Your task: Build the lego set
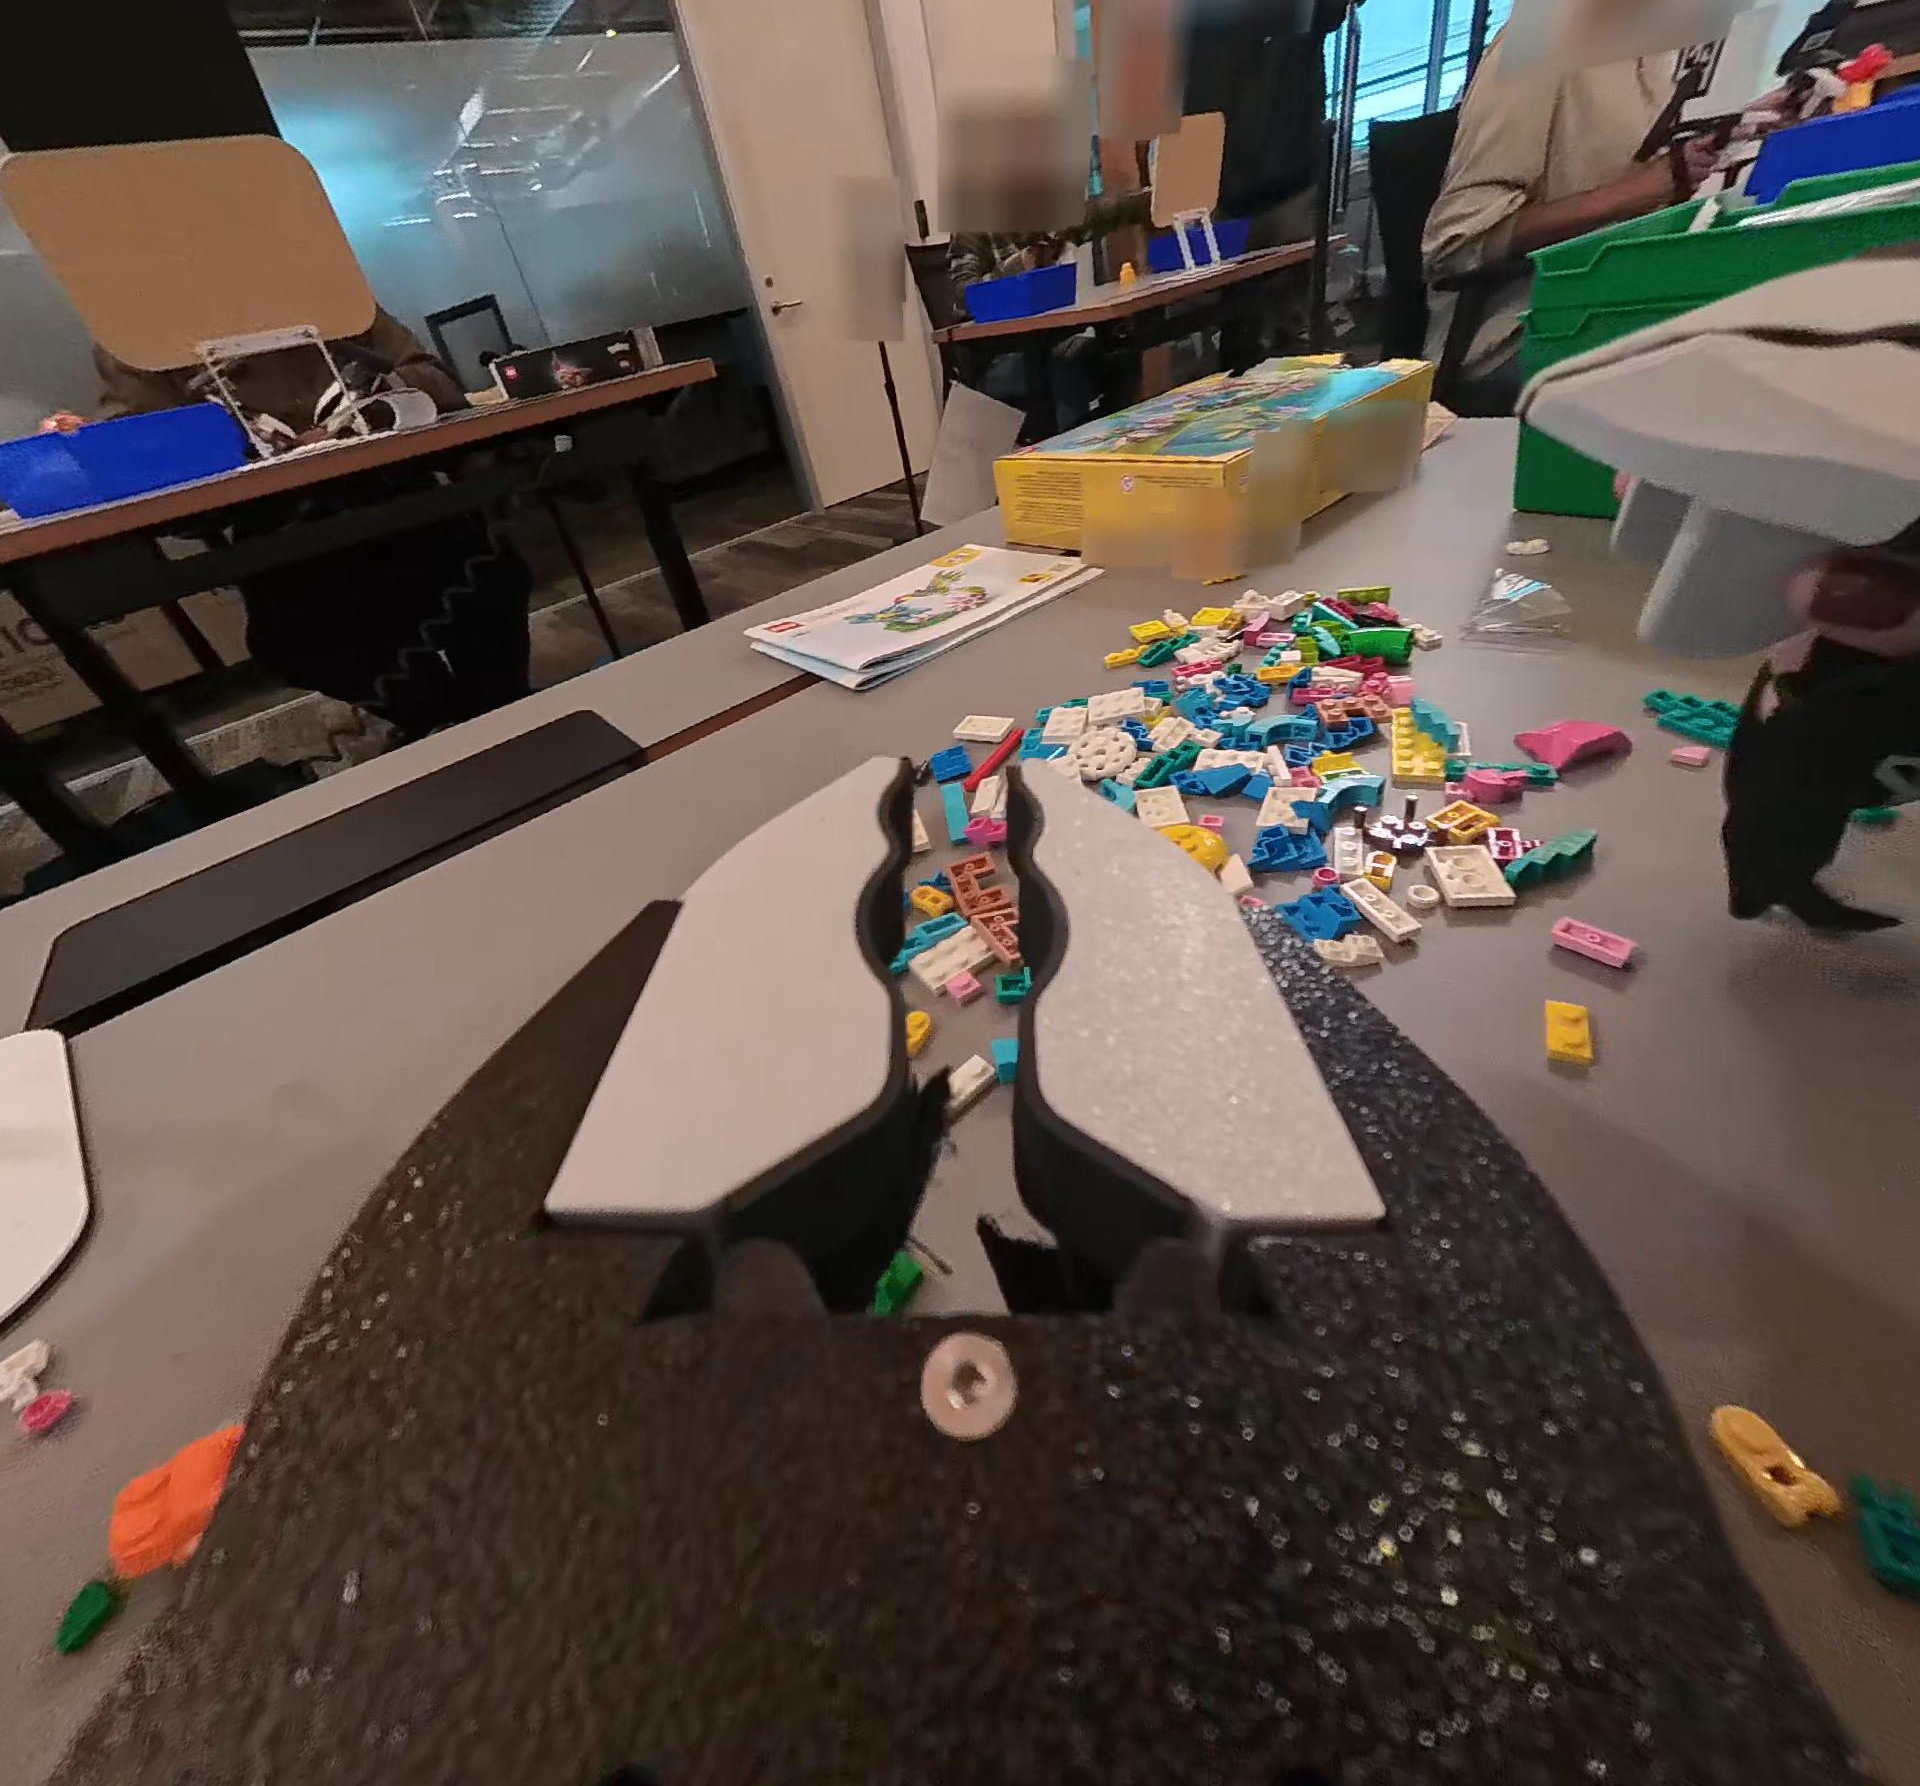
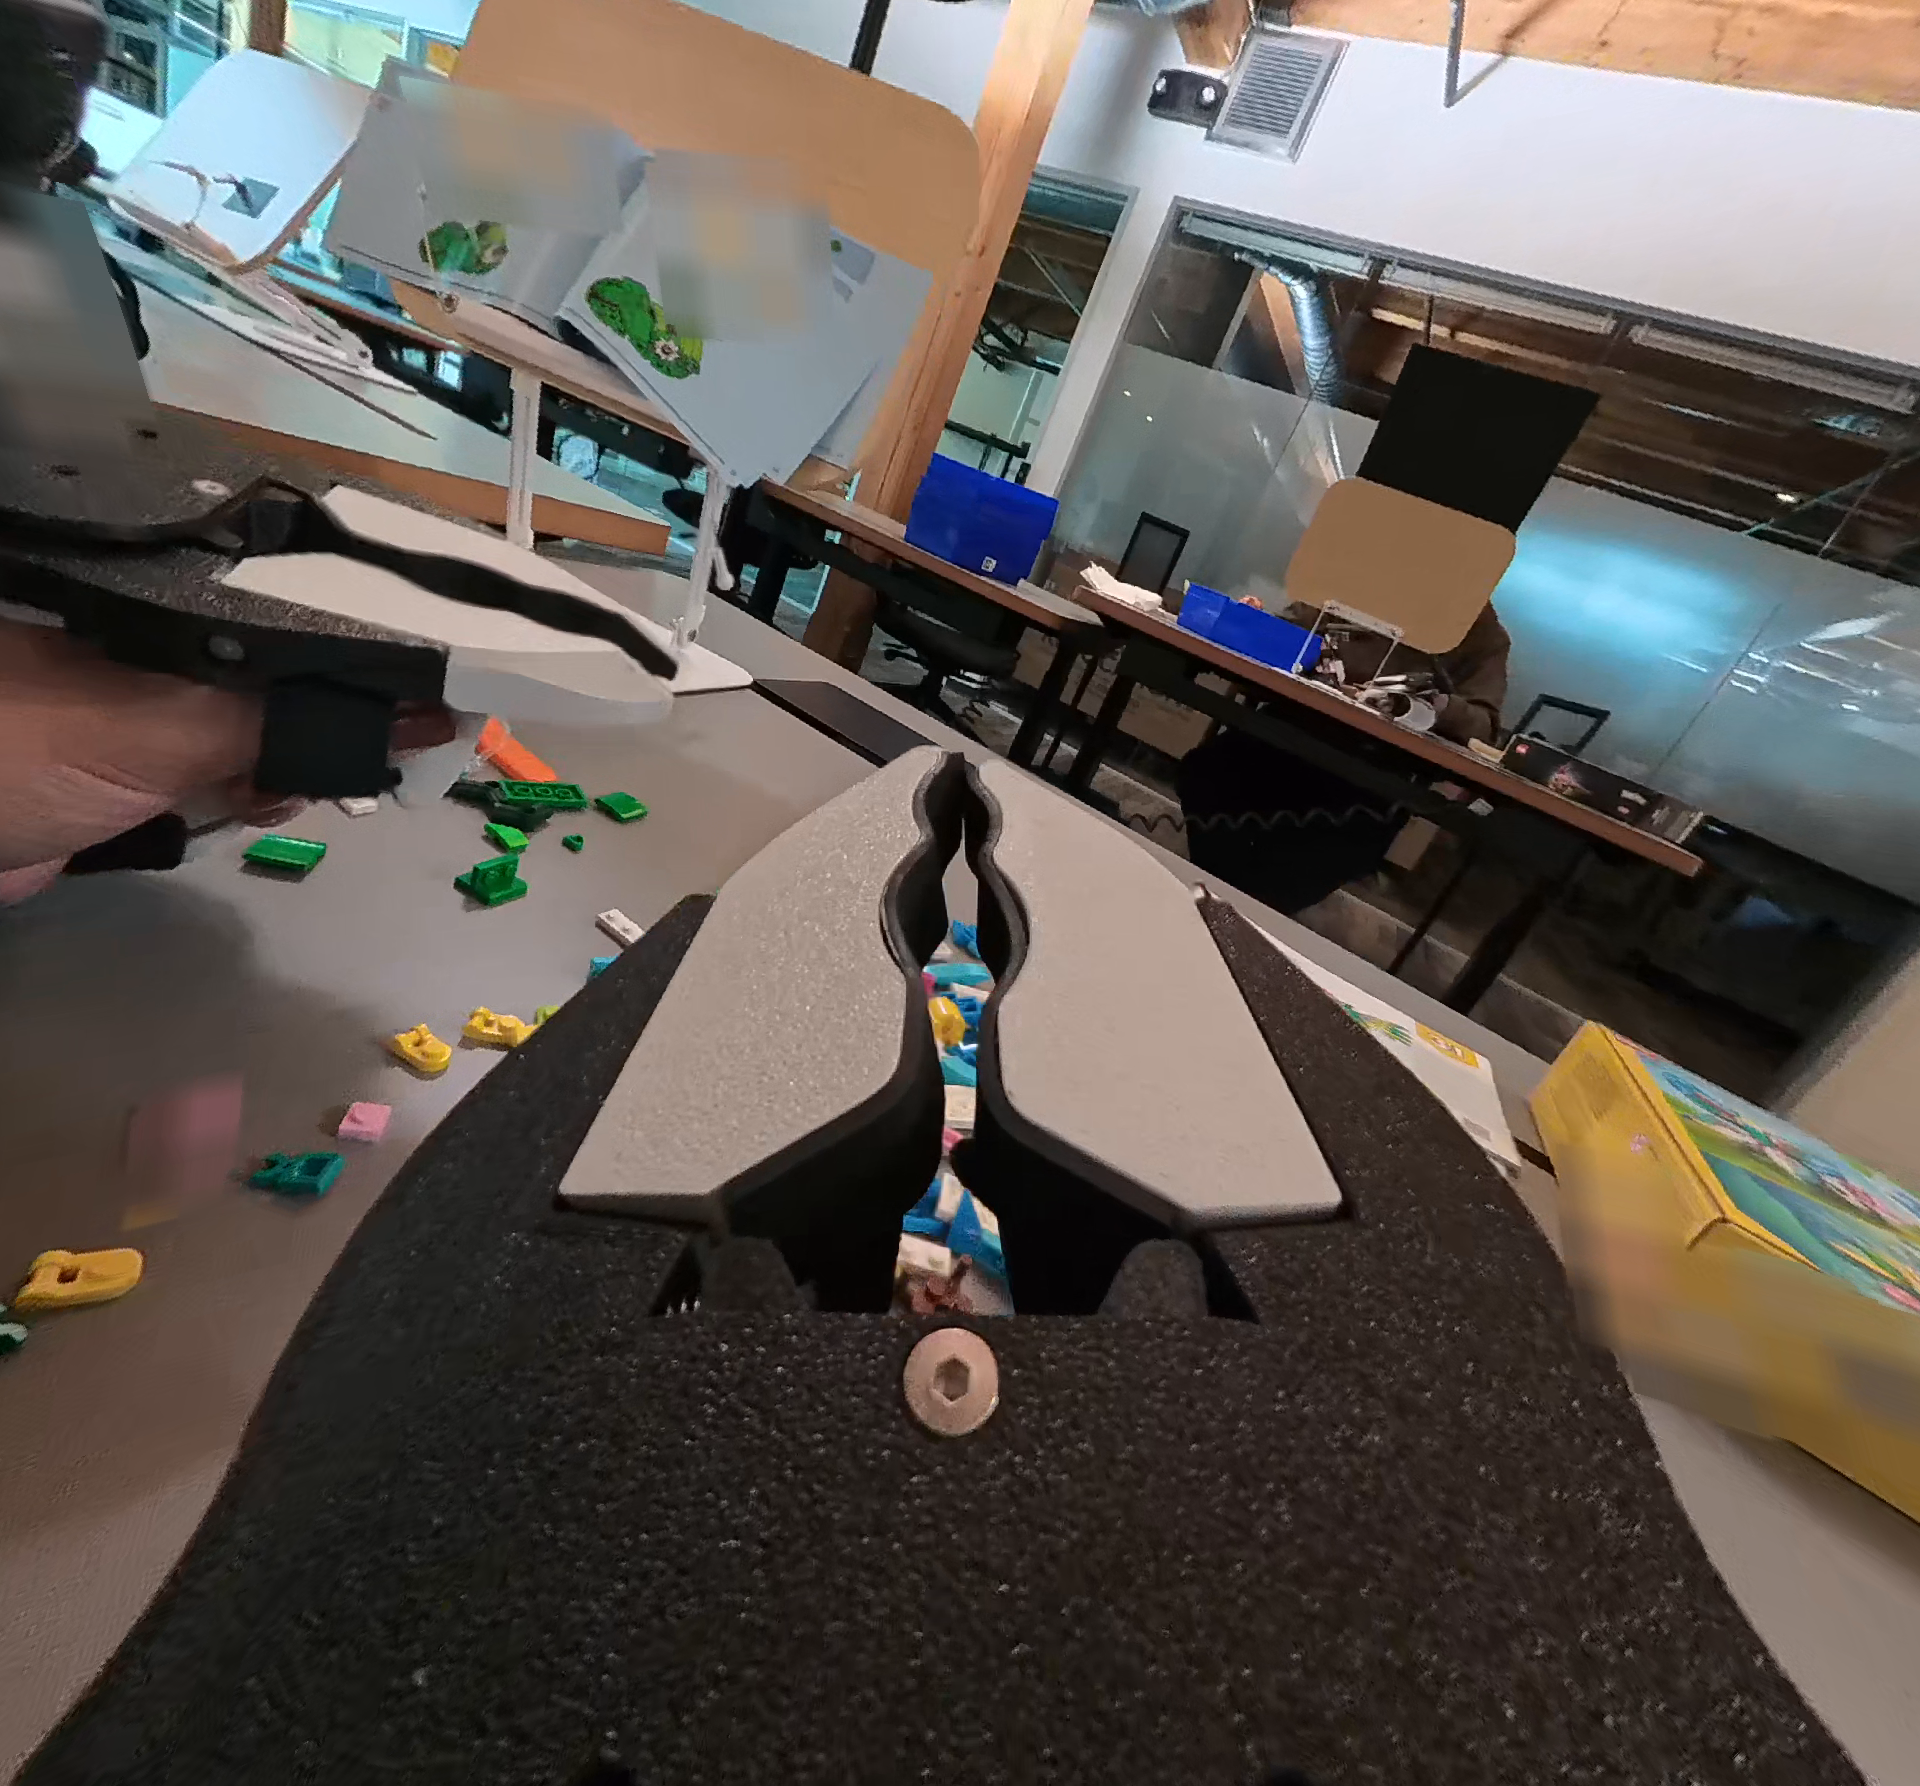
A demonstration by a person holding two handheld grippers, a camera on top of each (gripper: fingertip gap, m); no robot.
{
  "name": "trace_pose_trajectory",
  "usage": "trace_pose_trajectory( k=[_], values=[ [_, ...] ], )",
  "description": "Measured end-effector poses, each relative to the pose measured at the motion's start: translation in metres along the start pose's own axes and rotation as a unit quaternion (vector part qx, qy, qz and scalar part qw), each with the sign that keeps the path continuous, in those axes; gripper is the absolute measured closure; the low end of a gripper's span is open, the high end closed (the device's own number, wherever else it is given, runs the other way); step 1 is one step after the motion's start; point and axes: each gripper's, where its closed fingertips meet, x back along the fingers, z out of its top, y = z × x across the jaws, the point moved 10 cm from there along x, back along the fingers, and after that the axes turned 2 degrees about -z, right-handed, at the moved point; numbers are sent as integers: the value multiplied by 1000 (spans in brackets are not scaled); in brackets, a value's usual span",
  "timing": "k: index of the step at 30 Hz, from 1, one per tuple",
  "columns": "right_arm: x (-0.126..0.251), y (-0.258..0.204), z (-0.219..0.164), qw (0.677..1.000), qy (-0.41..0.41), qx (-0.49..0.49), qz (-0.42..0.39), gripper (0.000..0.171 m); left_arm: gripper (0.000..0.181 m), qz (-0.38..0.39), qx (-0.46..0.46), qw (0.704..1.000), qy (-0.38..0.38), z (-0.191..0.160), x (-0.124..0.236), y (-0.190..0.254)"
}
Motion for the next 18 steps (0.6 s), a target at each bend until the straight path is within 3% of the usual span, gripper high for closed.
trace_pose_trajectory(
  k=[8,18],
  values=[
    [-4,-12,-11,999,-4,51,16,171,169,-21,5,1000,3,-1,0,1],
    [-4,-3,-18,1000,-13,5,7,171,171,-31,-9,999,-5,-1,-3,4]
  ],
)
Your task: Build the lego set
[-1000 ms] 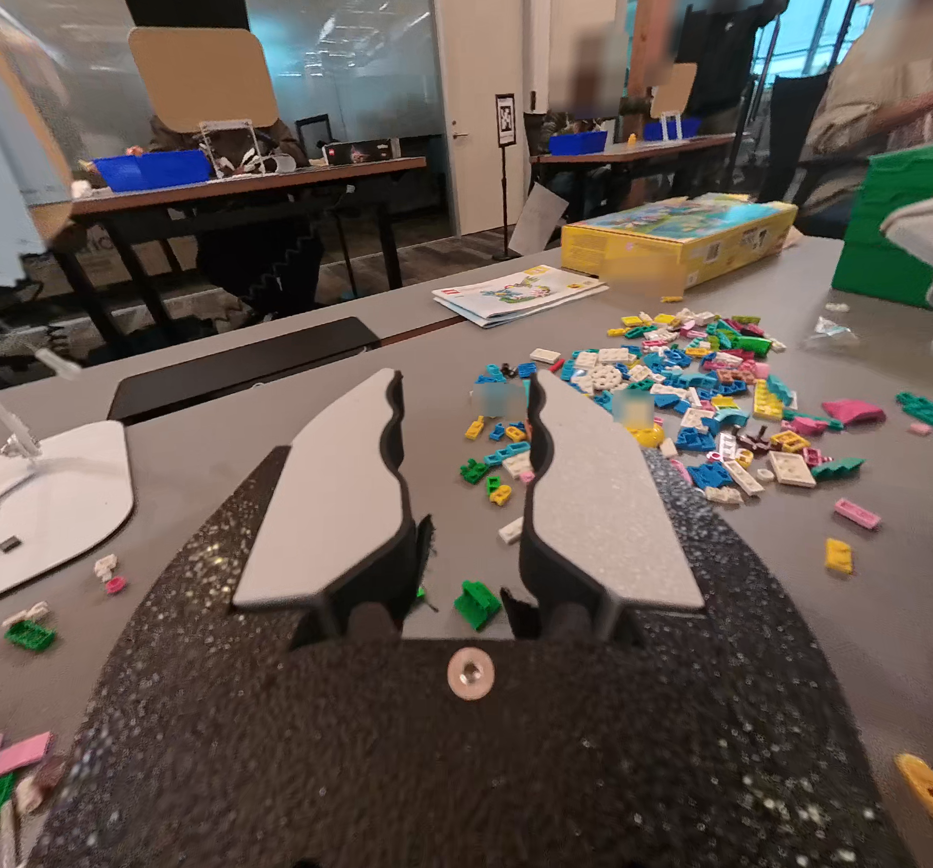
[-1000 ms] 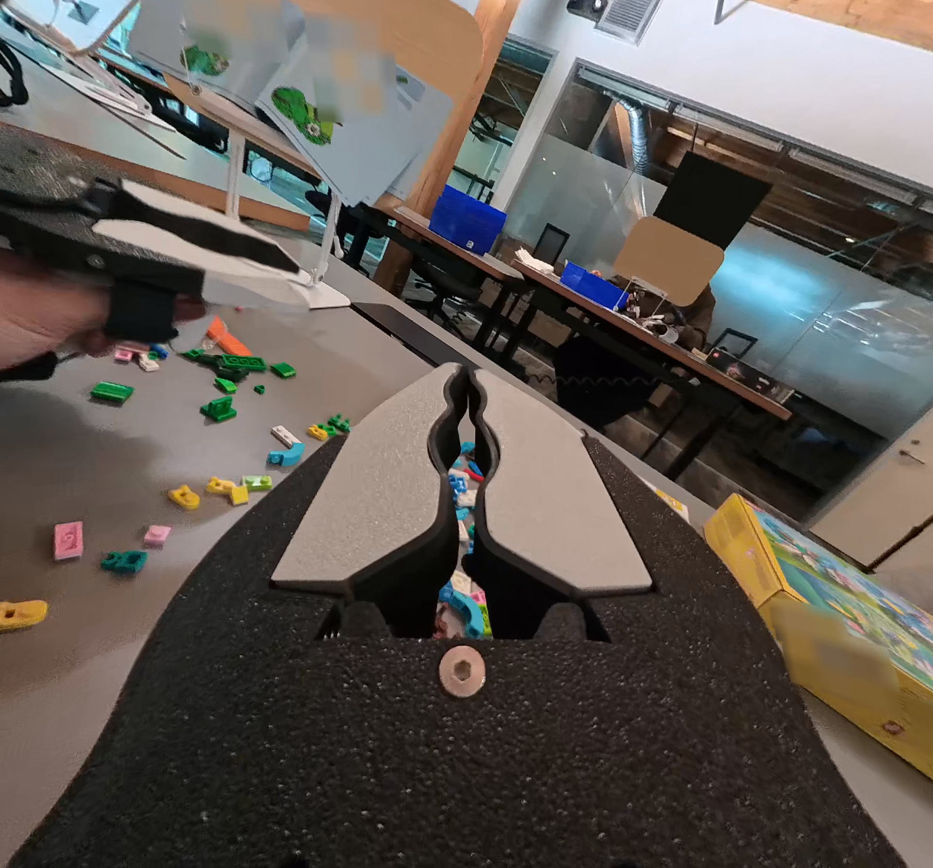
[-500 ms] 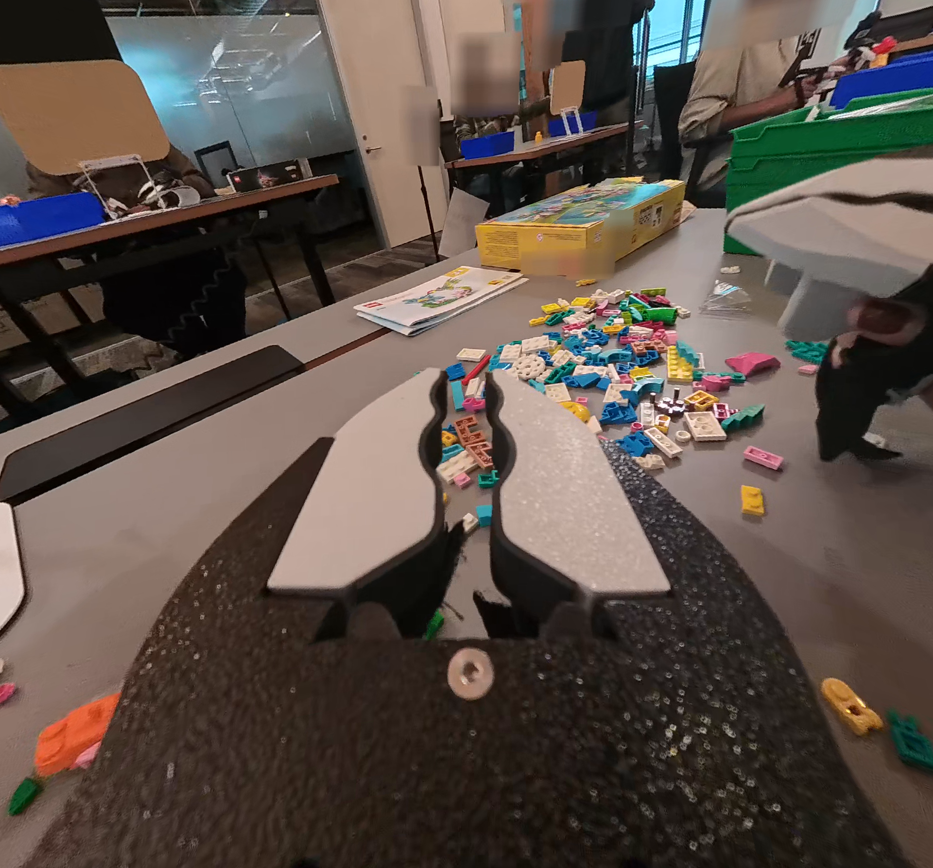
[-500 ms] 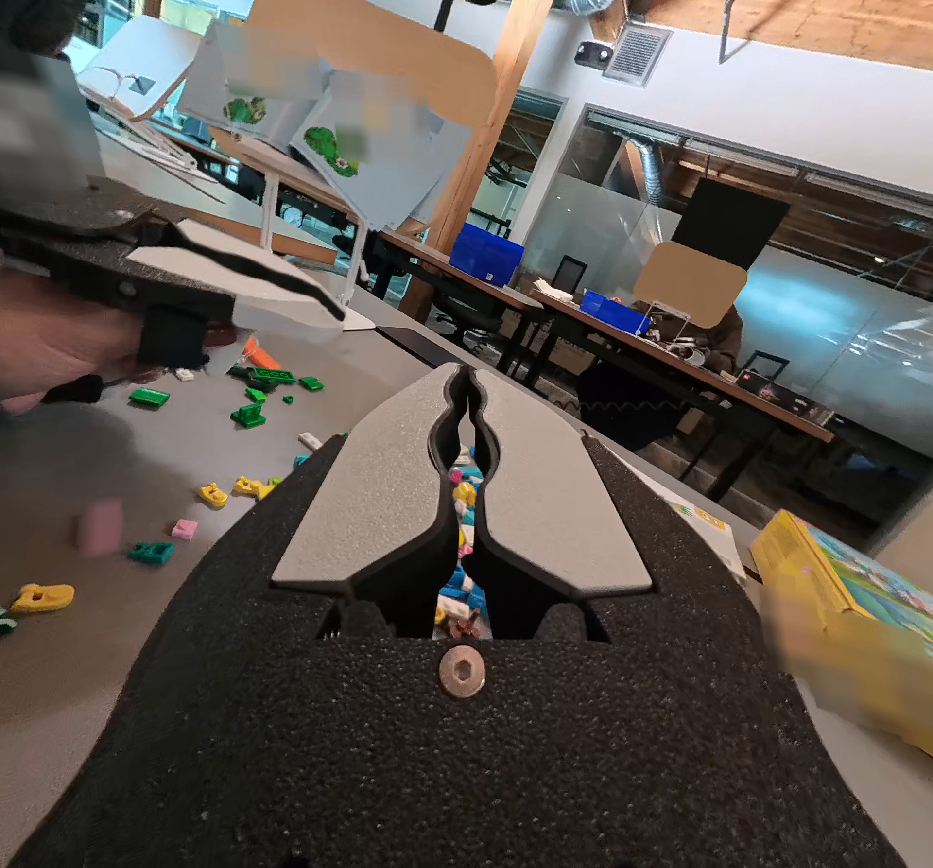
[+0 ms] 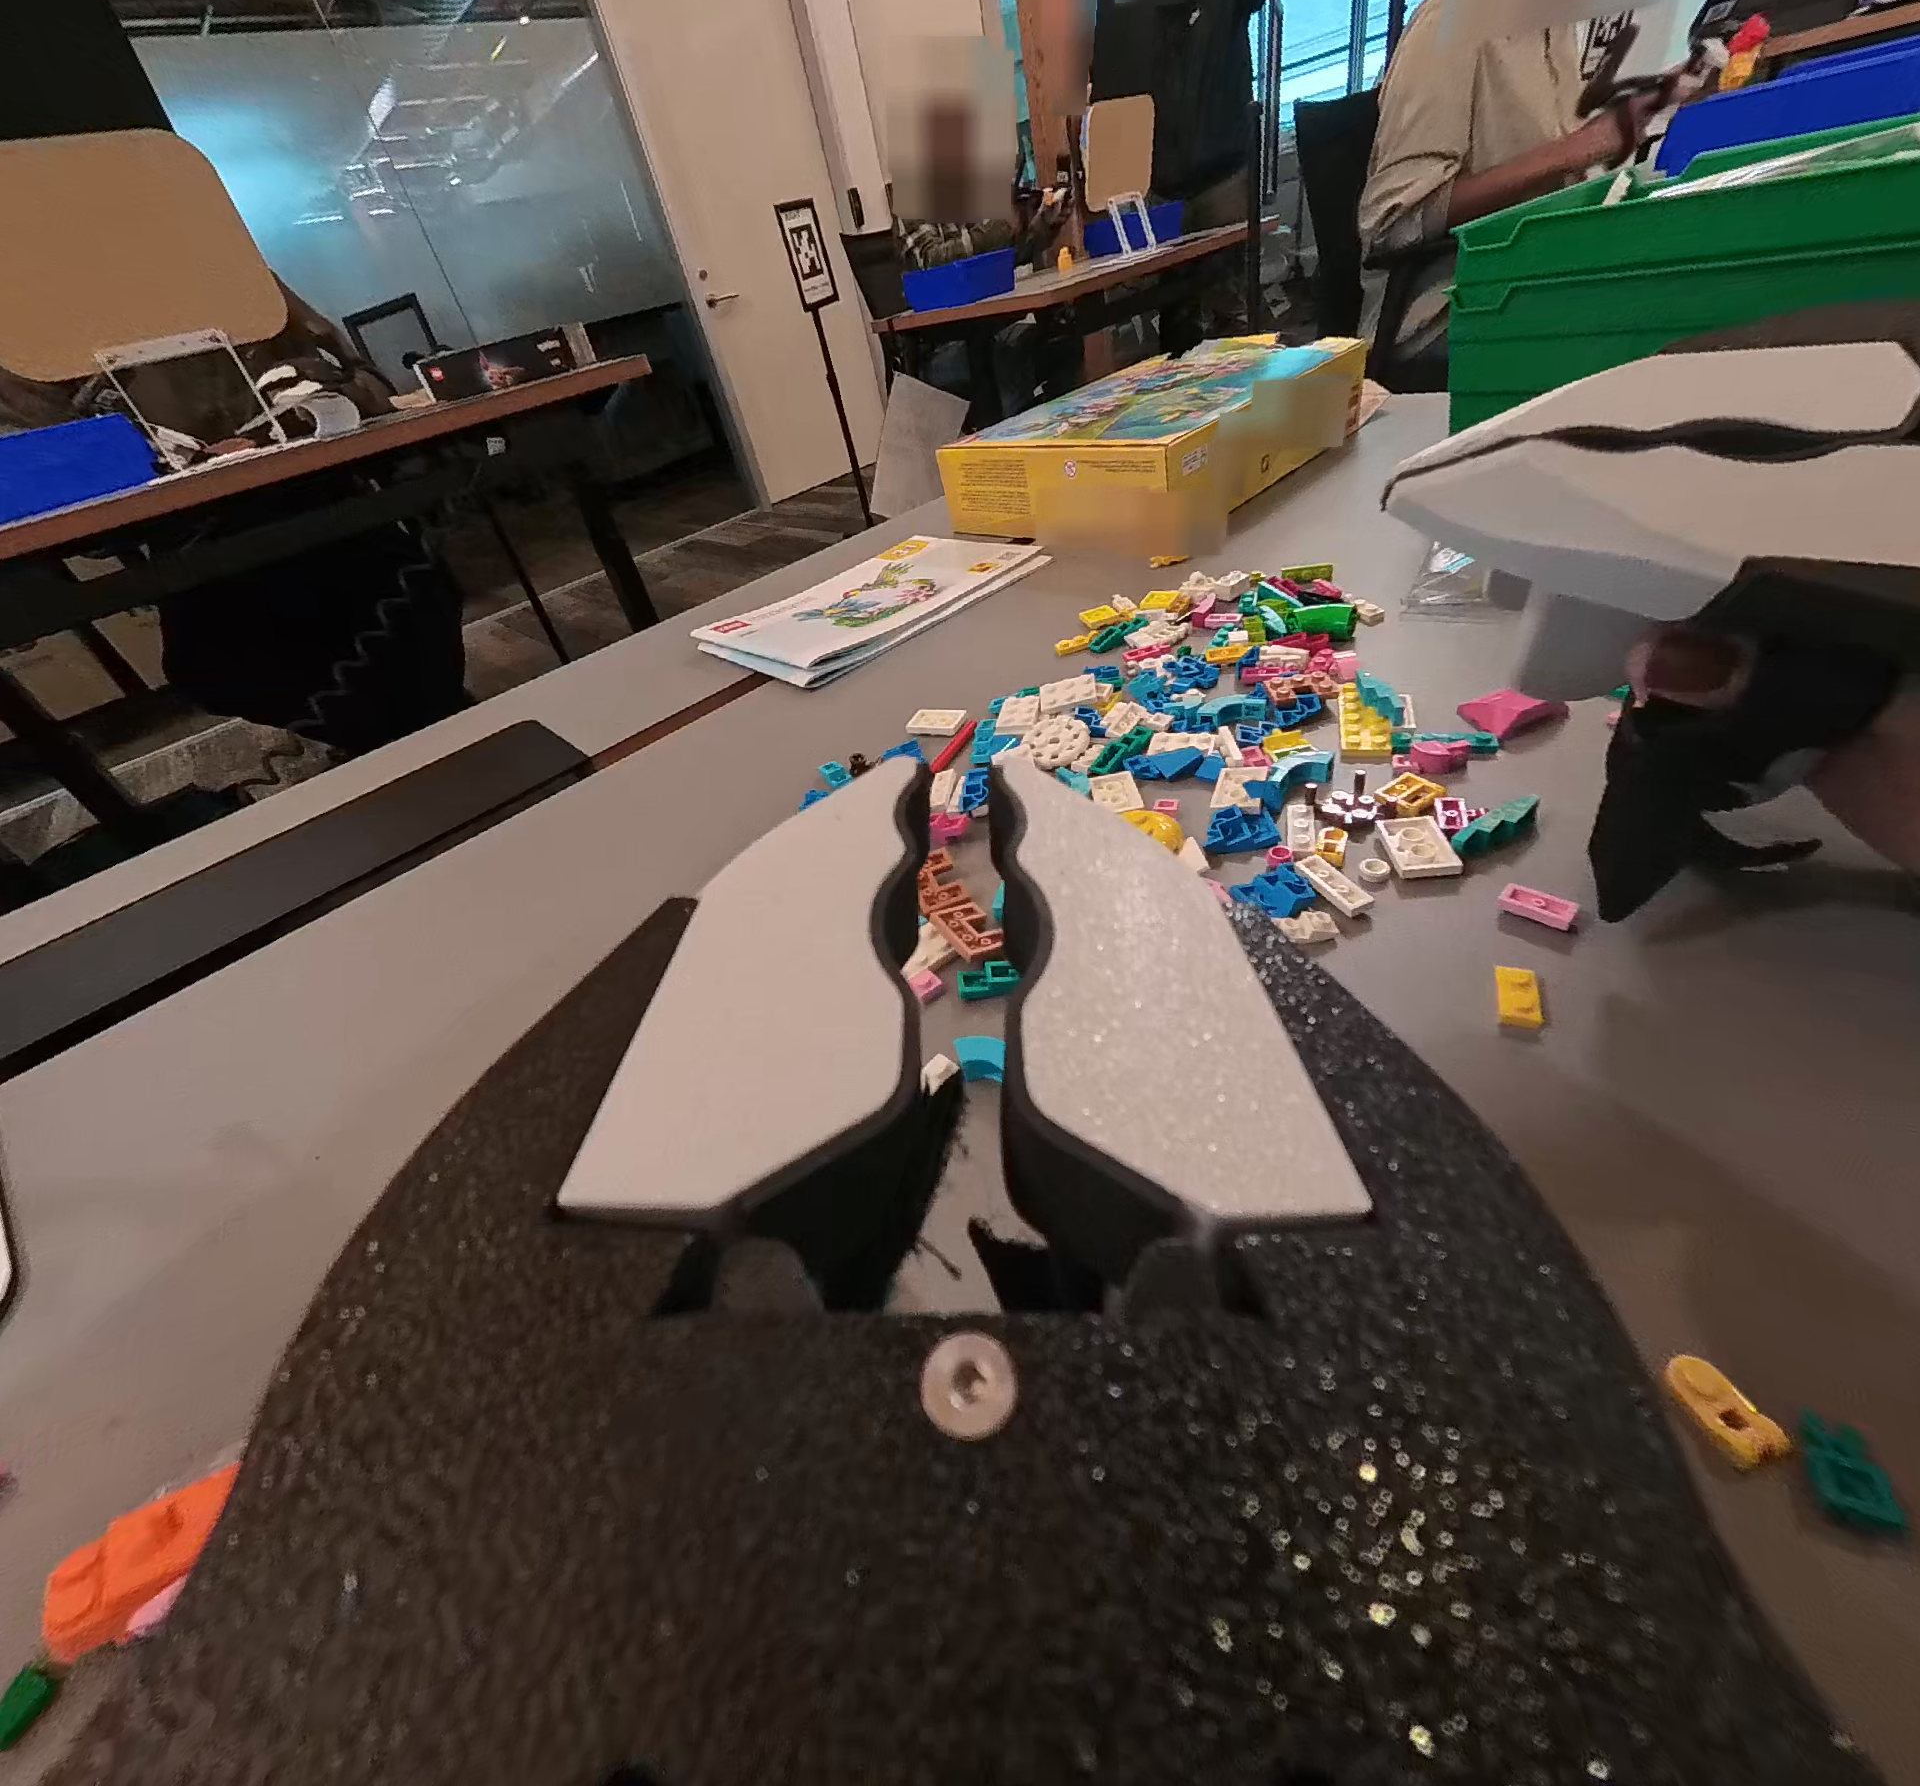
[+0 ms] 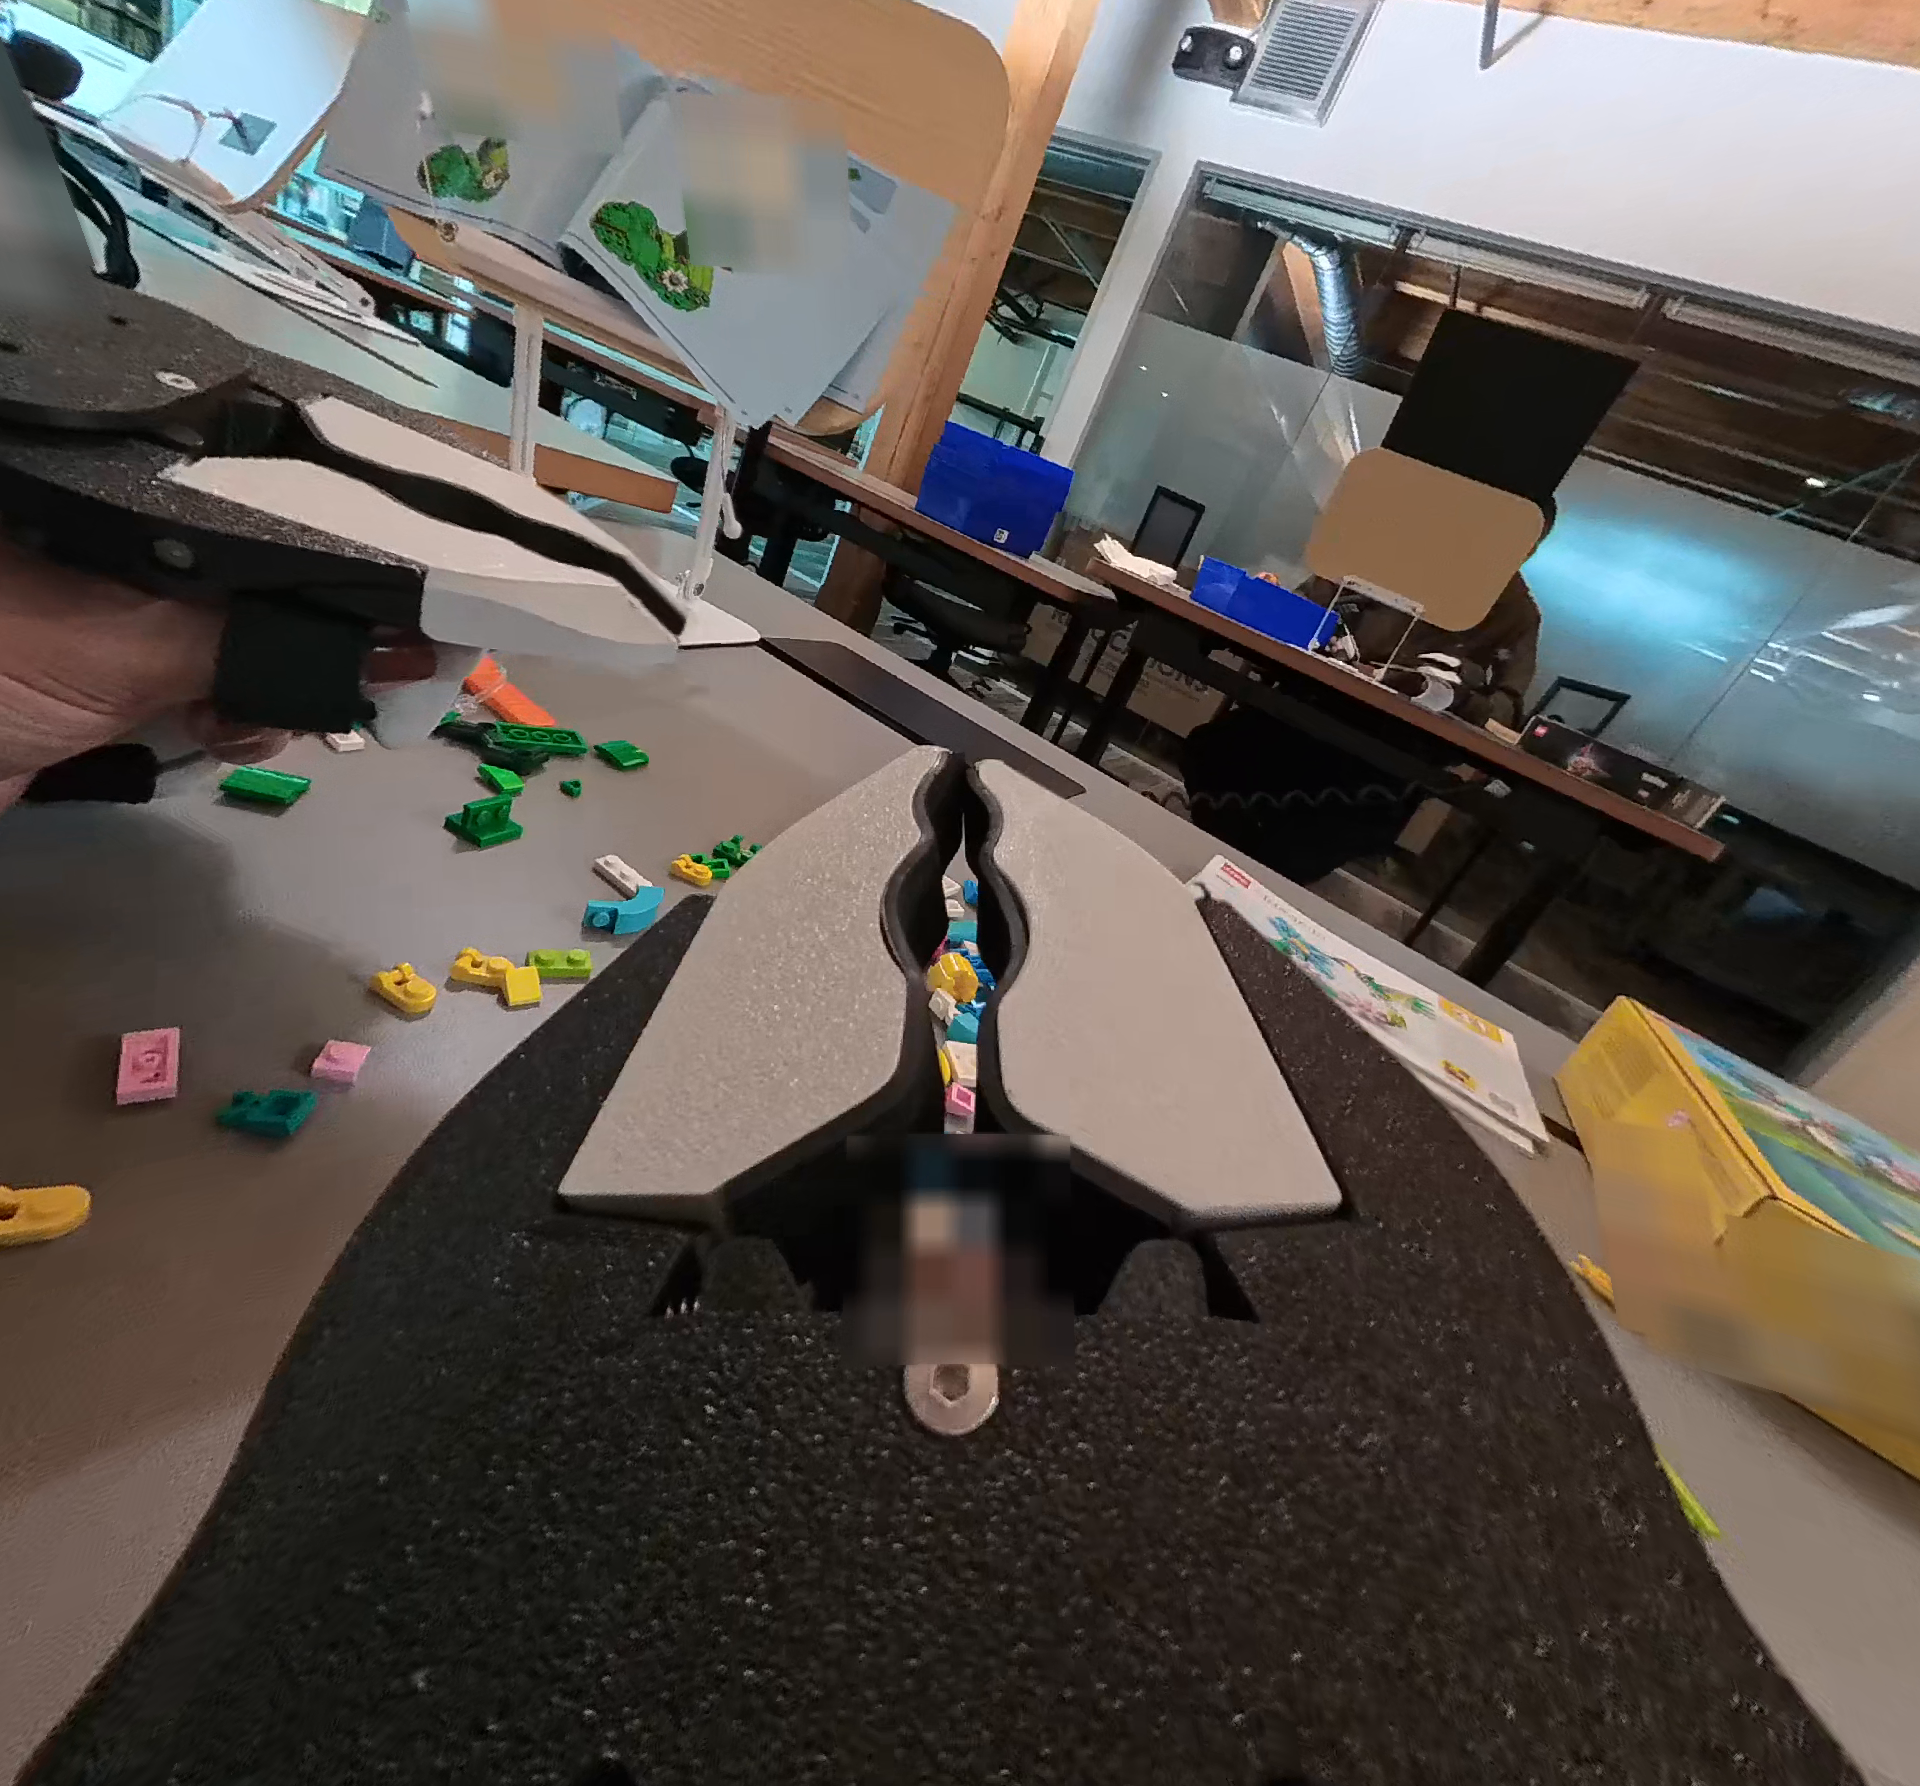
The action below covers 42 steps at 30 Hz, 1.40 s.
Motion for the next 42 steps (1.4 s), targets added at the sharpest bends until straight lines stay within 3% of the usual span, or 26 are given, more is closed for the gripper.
trace_pose_trajectory(
  k=[20,28,42],
  values=[
    [-1,-1,-2,1000,-6,3,6,171,171,2,18,1000,-14,-3,-2,-3],
    [-1,1,-3,1000,-14,-4,1,171,181,85,37,992,-84,-10,-3,-14],
    [-2,0,-5,1000,-20,-7,8,171,181,59,46,995,-72,-10,-3,-13]
  ],
)
